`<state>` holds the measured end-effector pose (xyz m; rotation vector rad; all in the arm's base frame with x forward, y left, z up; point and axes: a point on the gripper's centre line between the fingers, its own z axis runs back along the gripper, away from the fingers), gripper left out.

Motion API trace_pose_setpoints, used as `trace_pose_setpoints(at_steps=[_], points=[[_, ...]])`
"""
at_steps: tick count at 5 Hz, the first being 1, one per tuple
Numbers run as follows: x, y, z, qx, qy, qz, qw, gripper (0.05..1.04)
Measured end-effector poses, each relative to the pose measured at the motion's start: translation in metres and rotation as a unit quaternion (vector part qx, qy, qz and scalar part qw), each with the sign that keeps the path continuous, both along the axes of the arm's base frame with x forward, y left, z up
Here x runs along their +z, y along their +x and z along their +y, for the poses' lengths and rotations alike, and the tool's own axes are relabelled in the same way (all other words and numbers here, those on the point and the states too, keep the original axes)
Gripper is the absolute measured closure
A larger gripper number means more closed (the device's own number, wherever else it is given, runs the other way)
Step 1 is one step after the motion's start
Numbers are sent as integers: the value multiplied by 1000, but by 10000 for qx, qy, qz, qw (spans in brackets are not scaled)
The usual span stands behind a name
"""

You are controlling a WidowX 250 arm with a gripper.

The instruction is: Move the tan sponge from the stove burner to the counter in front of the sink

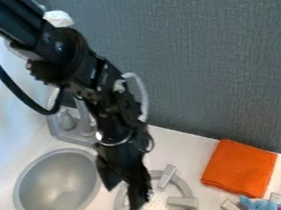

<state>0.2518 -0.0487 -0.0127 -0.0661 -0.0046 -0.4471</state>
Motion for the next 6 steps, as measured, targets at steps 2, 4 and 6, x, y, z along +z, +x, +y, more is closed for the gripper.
trace_pose_setpoints(at_steps=[2,4,6], points=[[7,-25,-29,-867,-432,162,9952,83],[0,-32,-31,-1135,-118,588,9917,83],[0,-32,-31,-1141,-114,588,9917,83]])
